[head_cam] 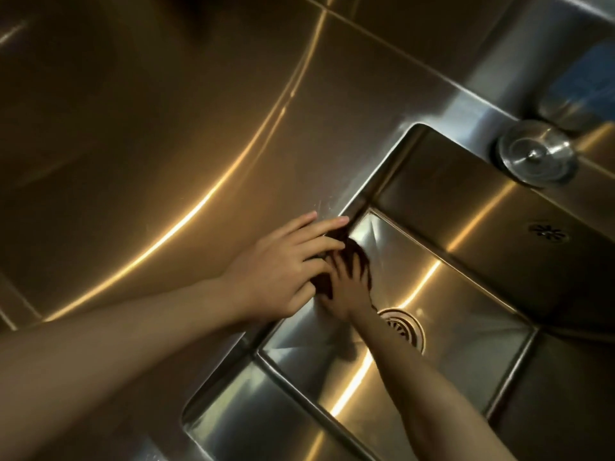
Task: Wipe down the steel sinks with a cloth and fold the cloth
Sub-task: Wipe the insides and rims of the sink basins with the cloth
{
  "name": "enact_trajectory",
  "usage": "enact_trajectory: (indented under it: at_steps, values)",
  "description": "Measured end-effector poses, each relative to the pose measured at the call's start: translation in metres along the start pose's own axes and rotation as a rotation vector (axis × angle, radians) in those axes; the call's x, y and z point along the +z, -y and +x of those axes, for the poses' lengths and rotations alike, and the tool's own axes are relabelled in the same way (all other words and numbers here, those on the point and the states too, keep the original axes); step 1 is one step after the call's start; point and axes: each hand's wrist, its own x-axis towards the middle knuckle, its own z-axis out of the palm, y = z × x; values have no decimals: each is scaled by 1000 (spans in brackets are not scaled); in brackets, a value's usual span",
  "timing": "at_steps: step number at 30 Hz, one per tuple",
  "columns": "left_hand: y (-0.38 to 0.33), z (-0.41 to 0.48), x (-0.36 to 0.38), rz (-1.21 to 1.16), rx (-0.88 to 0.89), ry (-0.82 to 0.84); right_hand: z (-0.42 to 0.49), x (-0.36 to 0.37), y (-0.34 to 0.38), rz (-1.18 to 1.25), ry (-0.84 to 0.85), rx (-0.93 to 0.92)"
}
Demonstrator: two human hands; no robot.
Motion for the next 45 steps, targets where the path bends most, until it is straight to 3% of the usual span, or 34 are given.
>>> enact_trajectory:
  at_steps: [2, 4, 8, 10, 11, 15, 18, 27, 30, 34, 39, 42, 45]
  values:
    - [1, 1, 0, 4, 9, -3, -23, 10, -21, -153, 38, -279]
    - [2, 0, 1, 8, 14, -10, -27, 13, -53, -228, 32, -334]
    - [3, 1, 2, 18, 9, -4, -22, 11, -26, 67, -37, 202]
    - [3, 0, 1, 18, 12, 1, -31, 18, 16, 152, -57, 282]
    - [3, -1, 1, 19, 9, 7, -40, 22, 34, 130, -33, 192]
    - [-1, 0, -4, 23, 7, 31, -103, 64, 40, -177, 241, -501]
    - [-1, 0, -4, 30, 13, 23, -142, 68, 9, -358, 259, -678]
    - [3, 0, -1, 42, 22, -13, -85, 38, 96, -194, 365, -507]
    - [4, -3, 0, 52, 32, -11, -108, 23, 89, 58, 379, -400]
    - [5, -1, 1, 46, 44, -17, -178, -44, 70, 607, 437, -116]
    - [7, -2, 5, 89, 74, -55, -271, -111, 71, 803, 344, -39]
    - [7, -4, 4, 108, 77, -63, -314, -143, 92, 784, 187, -29]
    - [4, -6, -1, 150, 54, -60, -350, -145, 129, 454, 28, -57]
